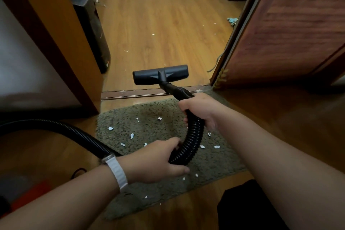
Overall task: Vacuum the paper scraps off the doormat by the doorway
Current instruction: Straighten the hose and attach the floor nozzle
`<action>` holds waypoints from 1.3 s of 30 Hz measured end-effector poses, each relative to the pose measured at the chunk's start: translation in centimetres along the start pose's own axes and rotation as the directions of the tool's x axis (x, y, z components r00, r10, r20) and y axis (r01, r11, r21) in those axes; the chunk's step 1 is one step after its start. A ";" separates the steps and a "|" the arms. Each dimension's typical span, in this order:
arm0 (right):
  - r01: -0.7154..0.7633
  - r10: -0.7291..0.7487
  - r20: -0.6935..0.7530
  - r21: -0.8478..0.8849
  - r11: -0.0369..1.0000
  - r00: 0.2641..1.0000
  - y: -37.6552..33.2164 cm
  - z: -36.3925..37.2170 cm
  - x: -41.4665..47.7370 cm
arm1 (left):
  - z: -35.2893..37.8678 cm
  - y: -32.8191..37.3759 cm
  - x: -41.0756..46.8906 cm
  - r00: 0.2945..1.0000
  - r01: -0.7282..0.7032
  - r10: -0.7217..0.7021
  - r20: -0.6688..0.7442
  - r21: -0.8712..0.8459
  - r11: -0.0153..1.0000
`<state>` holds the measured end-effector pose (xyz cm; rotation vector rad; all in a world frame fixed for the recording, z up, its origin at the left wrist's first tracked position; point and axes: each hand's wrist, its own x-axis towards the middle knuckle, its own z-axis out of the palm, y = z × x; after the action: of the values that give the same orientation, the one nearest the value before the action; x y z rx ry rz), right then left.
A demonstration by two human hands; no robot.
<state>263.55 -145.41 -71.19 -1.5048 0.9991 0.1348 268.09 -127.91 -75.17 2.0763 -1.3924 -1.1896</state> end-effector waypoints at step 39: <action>0.177 -0.128 0.141 -0.431 0.885 0.982 3.5 -4.2 -3.2 | -9.1 -9.2 3.5 0.648 0.089 -0.627 -0.433 -0.774 0.626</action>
<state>257.36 -146.94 -70.89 -1.9640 0.7871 0.3476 281.23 -128.24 -77.85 1.9192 -0.0590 -0.7425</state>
